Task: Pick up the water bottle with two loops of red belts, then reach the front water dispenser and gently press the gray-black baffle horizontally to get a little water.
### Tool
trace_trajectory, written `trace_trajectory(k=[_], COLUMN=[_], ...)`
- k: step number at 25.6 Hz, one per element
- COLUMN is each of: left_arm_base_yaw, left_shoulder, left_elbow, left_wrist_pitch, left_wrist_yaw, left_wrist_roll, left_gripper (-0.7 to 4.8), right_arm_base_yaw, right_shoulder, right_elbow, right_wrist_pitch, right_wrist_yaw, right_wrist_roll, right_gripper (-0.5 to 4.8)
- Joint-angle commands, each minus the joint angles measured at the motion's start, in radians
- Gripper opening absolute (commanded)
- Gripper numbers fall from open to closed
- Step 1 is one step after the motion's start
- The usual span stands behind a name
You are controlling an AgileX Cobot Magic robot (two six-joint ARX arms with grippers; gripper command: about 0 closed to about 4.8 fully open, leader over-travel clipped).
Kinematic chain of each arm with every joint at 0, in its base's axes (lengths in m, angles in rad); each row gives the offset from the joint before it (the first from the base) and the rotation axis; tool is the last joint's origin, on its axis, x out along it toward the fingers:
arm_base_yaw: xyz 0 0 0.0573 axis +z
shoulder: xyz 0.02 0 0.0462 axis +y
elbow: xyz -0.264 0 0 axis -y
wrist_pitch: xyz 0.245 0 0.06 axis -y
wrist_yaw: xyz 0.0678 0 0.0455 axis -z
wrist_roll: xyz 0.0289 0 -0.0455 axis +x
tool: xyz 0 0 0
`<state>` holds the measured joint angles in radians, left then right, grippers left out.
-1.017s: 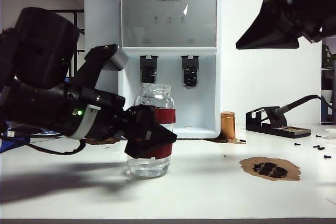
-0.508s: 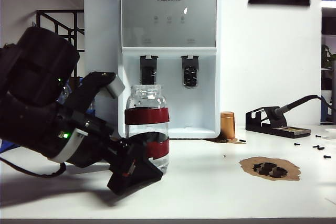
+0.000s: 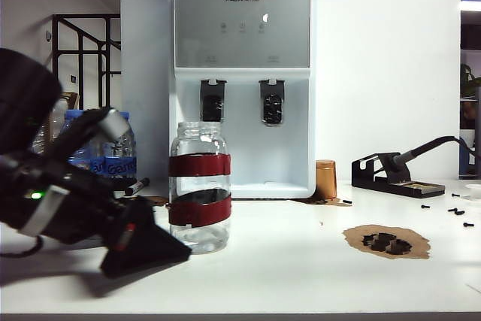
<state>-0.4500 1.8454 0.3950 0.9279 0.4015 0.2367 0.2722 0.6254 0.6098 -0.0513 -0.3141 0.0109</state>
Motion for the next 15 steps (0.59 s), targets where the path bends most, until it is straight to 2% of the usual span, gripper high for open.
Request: trace_trajectory(k=[1, 2, 3, 4, 5, 6, 7, 8, 9, 13, 14, 15], left_arm_base_yaw=[0.036, 0.051, 0.067, 0.083, 0.103, 0.12, 0.136, 0.15, 0.16, 0.167, 0.167, 0.168], left_shoulder=[-0.026, -0.038, -0.049, -0.063, -0.082, -0.098, -0.114, -0.127, -0.139, -0.174, -0.18, -0.208], left_elbow=[-0.041, -0.049, -0.056, -0.062, -0.064, -0.064, -0.064, -0.064, -0.064, -0.063, -0.063, -0.052], left_wrist_pitch=[-0.029, -0.026, -0.018, -0.008, 0.002, 0.016, 0.039, 0.077, 0.129, 0.448, 0.509, 0.506], left_wrist_yaw=[-0.001, -0.008, -0.032, -0.062, -0.093, -0.118, -0.142, -0.17, -0.211, -0.547, -0.617, -0.671], left_wrist_roll=[0.042, 0.048, 0.048, 0.047, 0.047, 0.047, 0.047, 0.047, 0.046, 0.046, 0.052, 0.057], left_gripper=[4.79, 4.75, 4.23, 3.41, 2.21, 1.3, 0.58, 0.16, 0.01, -0.04, -0.04, -0.04], right_arm_base_yaw=[0.004, 0.004, 0.004, 0.004, 0.004, 0.004, 0.004, 0.004, 0.004, 0.004, 0.004, 0.004], right_shoulder=[-0.089, -0.119, -0.149, -0.177, -0.212, -0.242, -0.269, -0.299, -0.327, -0.446, -0.477, -0.505], right_elbow=[0.001, 0.001, 0.0, 0.0, -0.003, -0.011, -0.023, -0.038, -0.055, -0.148, -0.177, -0.206], right_wrist_pitch=[-0.087, -0.118, -0.149, -0.179, -0.209, -0.228, -0.233, -0.239, -0.244, -0.268, -0.268, -0.267], right_wrist_yaw=[0.003, 0.011, 0.029, 0.044, 0.047, 0.047, 0.048, 0.048, 0.05, 0.065, 0.072, 0.089], right_wrist_roll=[-0.003, -0.003, -0.003, -0.003, -0.003, 0.003, 0.021, 0.048, 0.071, 0.14, 0.16, 0.179], right_gripper=[-0.02, -0.02, -0.02, -0.02, -0.02, -0.02, -0.03, -0.03, -0.02, -0.02, -0.02, -0.02])
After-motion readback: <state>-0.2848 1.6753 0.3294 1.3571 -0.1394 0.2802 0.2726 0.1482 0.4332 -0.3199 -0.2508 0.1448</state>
